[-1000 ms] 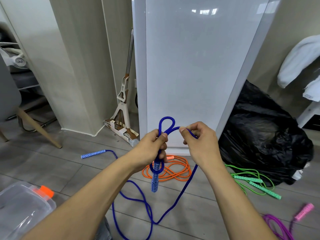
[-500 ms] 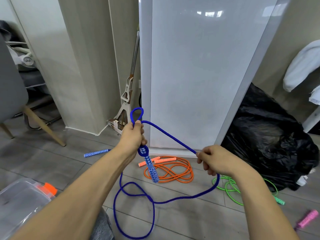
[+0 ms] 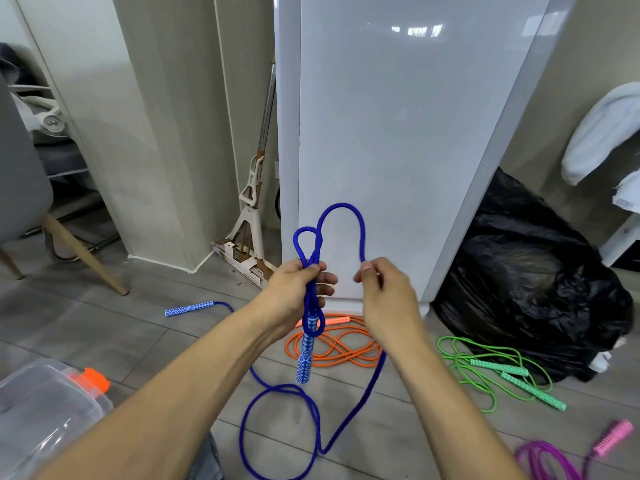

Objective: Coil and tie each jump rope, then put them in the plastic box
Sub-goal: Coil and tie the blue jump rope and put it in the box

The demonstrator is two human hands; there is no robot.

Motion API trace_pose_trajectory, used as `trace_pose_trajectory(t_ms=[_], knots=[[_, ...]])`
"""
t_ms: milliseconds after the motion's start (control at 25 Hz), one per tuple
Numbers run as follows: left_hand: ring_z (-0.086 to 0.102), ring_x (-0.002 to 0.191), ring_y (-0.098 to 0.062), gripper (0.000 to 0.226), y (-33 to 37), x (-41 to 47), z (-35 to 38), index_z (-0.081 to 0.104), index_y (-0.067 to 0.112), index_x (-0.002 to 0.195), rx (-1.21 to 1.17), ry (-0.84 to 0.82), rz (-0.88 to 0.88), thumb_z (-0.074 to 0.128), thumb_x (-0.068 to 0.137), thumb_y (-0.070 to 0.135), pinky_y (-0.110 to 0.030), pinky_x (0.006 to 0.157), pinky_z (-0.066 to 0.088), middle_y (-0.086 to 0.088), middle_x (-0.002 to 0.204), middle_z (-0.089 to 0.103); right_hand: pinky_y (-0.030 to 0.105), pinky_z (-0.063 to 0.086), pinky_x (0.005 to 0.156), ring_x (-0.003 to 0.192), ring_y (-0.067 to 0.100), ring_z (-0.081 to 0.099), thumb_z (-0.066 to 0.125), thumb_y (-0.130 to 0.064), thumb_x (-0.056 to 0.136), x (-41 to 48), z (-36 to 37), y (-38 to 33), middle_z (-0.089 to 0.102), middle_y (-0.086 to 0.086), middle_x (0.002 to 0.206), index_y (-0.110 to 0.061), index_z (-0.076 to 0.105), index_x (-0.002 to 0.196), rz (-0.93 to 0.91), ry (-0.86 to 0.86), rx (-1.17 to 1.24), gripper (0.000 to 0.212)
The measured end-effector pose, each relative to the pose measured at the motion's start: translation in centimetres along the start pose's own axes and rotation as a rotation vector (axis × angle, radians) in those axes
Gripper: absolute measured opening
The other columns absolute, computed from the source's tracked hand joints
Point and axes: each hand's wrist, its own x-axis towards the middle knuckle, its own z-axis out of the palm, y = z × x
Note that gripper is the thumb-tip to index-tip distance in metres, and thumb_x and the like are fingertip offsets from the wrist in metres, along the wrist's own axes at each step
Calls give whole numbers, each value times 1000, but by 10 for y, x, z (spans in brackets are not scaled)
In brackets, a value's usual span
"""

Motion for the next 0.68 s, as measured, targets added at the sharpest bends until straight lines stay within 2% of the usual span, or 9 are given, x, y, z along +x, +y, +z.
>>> trace_pose_trajectory(t_ms=[120,280,480,600,680], knots=[[74,89,-30,16,-2,-5,3,56,3,106,-4,-2,15,43,104,11,-39,75,59,-17,99,75,34,37,61,75,19,55,35,-26,104,-10,14,-3,61,-2,84,-17,55,97,30,-174,-159,23],[73,77,-17,17,-9,-7,7,59,3,112,50,8,25,47,103,12,-27,60,58,-10,95,74,36,41,65,89,28,62,30,-32,105,-15,17,0,69,1,99,-22,54,108,-53,-223,-340,27],[65,78,-17,18,-22,-4,7,65,5,107,262,-10,75,52,102,17,-25,66,53,-11,86,69,37,38,64,92,34,63,35,-29,103,-17,19,7,69,5,100,-19,53,114,-182,-280,-498,23],[61,70,-15,19,-18,-3,4,65,5,101,381,6,124,52,102,19,-23,61,50,-8,78,65,38,42,64,89,32,62,34,-32,103,-19,19,4,69,4,97,-24,54,115,-216,-266,-453,25],[62,67,-15,19,-12,-1,5,63,6,98,294,79,148,48,104,17,-23,62,52,-8,77,65,40,46,69,90,30,62,35,-37,104,-17,18,3,70,1,96,-29,56,114,-194,-261,-359,25]])
